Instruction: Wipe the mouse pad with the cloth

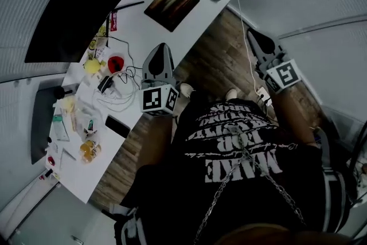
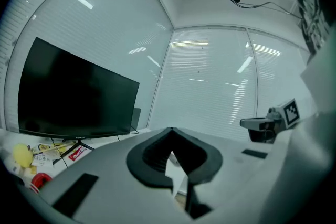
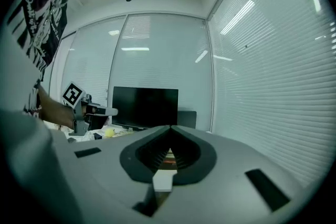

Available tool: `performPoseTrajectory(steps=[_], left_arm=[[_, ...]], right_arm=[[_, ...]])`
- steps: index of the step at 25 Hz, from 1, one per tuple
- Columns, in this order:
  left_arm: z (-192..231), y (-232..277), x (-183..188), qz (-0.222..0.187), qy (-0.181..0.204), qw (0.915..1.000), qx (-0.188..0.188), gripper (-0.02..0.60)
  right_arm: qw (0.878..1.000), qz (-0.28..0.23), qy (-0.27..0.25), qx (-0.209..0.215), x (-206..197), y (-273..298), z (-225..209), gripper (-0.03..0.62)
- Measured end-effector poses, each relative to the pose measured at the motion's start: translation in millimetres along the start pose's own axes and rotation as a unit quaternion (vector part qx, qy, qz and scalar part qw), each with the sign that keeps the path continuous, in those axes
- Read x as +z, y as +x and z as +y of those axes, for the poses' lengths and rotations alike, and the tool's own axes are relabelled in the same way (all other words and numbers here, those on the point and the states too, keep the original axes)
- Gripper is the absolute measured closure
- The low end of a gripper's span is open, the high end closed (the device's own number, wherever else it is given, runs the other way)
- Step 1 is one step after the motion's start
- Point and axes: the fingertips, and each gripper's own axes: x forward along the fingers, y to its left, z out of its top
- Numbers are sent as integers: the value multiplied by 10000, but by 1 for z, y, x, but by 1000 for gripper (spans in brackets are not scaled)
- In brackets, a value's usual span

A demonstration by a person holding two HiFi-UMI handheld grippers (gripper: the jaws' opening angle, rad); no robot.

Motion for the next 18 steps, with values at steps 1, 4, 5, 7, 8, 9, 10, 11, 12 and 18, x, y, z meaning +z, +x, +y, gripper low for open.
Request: performPoseTrajectory(steps=[1,4,5,7,8,9,10,11,12,18], left_arm=[[-9,-1,-2,-3,-13,10000,36,575],[-42,-3,-8,-18,-135,9997,180,575],[-55,-4,-11,-33,-191,9995,242,575],[-83,-7,-17,-93,-221,9990,384,575],[-96,-10,-21,-123,-215,9986,469,575],[-110,-15,-26,-148,-209,9981,561,575],[-124,-21,-32,-162,-197,9975,656,575],[-137,-28,-37,-159,-176,9969,745,575],[-149,-35,-41,-137,-151,9965,812,575],[-184,-64,-59,125,-77,9943,1055,575]], right_arm=[[10000,40,45,-5,-3,-9,-5,592],[9996,44,224,146,-11,-42,-12,592],[9993,11,275,246,-14,-55,-13,592],[9983,-50,364,449,-21,-82,-17,592],[9978,-78,382,545,-25,-95,-19,592],[9971,-108,389,639,-28,-107,-21,592],[9964,-134,394,734,-32,-119,-23,592],[9957,-144,392,830,-34,-129,-24,592],[9950,-137,375,920,-36,-138,-25,592],[9925,-182,265,1180,-37,-159,-24,593]])
